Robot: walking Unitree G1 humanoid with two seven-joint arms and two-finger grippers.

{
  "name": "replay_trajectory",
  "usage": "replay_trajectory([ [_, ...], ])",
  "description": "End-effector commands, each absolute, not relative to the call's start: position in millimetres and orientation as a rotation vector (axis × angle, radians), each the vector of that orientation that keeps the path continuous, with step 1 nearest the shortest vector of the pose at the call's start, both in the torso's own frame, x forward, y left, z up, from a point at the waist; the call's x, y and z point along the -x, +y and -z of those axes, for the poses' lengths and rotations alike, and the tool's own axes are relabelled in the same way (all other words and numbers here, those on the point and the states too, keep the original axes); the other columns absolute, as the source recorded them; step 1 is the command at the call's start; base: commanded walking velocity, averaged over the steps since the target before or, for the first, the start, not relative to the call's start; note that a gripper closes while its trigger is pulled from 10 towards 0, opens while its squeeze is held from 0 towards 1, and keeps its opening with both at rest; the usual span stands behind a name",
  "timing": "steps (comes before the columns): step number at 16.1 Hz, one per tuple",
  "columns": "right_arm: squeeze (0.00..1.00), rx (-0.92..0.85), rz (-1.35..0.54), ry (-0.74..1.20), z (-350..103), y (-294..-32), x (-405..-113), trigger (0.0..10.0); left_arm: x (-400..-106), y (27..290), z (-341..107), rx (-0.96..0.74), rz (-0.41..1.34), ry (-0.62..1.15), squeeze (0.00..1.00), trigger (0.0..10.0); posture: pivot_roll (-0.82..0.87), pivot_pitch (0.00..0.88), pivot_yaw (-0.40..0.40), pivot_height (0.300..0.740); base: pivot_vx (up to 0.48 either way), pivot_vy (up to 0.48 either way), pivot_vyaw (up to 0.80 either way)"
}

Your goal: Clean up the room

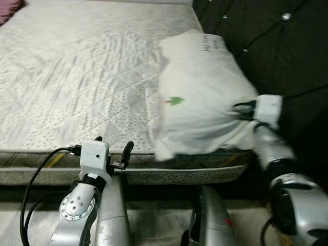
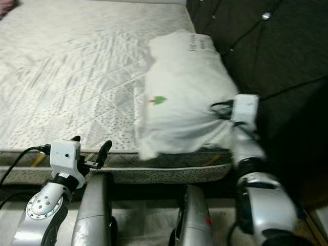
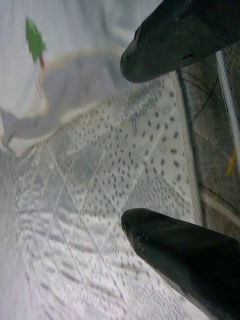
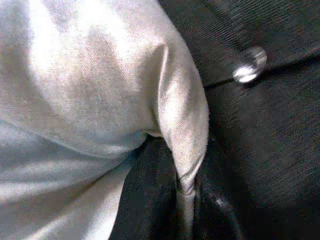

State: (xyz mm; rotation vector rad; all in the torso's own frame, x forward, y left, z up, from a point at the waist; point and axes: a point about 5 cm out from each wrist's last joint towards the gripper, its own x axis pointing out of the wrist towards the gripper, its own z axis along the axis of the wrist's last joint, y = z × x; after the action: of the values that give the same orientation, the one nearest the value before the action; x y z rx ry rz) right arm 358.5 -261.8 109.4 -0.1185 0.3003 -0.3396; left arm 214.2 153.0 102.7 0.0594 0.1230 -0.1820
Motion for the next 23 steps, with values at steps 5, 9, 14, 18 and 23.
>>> replay_trajectory([
  [5,0.0,0.192,0.49,0.262,-117,-302,-342,0.0,-214,153,-102,-0.065,0.178,0.126,0.0,10.0,0.06,0.0,-0.062,0.536,0.0,0.0,0.0],
  [9,0.0,0.15,0.358,0.329,-82,-272,-328,8.5,-216,152,-102,-0.068,0.183,0.125,0.0,10.0,0.05,0.0,-0.056,0.536,0.0,0.0,0.0],
  [14,1.0,0.123,0.26,0.266,-82,-241,-331,10.0,-219,156,-102,-0.068,0.147,0.126,0.0,10.0,0.05,0.0,-0.056,0.536,0.0,0.0,0.0],
  [18,1.0,0.206,0.226,0.182,-104,-242,-341,10.0,-229,165,-107,-0.086,0.051,0.106,0.0,10.0,0.04,0.0,-0.041,0.536,0.0,0.0,0.0],
  [23,1.0,0.152,0.128,0.024,-123,-217,-339,10.0,-240,175,-121,-0.036,-0.022,0.054,0.0,10.0,0.03,0.0,-0.036,0.536,0.0,0.0,0.0],
])
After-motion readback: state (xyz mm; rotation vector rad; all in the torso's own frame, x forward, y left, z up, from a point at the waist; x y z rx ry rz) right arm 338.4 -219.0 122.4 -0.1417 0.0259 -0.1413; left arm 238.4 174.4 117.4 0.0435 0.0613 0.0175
